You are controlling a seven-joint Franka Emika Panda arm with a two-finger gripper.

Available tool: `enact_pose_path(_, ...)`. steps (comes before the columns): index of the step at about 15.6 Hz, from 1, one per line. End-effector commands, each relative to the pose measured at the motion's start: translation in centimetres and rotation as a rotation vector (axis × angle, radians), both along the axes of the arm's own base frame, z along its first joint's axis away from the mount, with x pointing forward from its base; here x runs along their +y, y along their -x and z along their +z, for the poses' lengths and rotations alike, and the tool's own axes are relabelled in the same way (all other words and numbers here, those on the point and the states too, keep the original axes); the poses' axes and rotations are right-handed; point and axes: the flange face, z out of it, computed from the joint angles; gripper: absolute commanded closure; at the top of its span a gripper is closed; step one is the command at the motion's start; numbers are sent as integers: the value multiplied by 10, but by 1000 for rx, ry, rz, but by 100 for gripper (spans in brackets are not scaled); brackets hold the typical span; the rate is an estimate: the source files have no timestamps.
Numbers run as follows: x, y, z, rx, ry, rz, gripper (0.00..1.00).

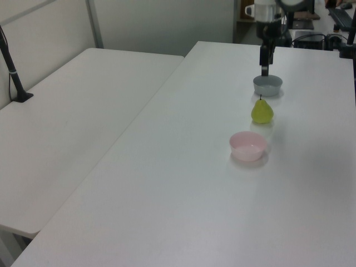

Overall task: Place the pear in the bowl
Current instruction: 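Lower the open gripper down over the yellow-green pear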

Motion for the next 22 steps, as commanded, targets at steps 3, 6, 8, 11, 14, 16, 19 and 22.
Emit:
enact_pose_path(3, 9, 11, -70, -25, 69, 116, 0)
enact_pose_path(6, 10, -2, -107, -21, 83, 142, 0)
enact_pose_path(8, 12, -7, -128, 0, 88, 165, 0)
enact_pose_path(11, 12, -7, -149, 33, 98, 181, 0)
enact_pose_path(14, 8, -4, -163, 65, 100, 244, 0)
enact_pose_path(16, 7, -1, -169, 75, 98, 254, 0)
enact_pose_path(19, 7, -3, -177, 68, 101, 259, 17)
enact_pose_path(22, 5, -2, -174, 67, 98, 283, 70)
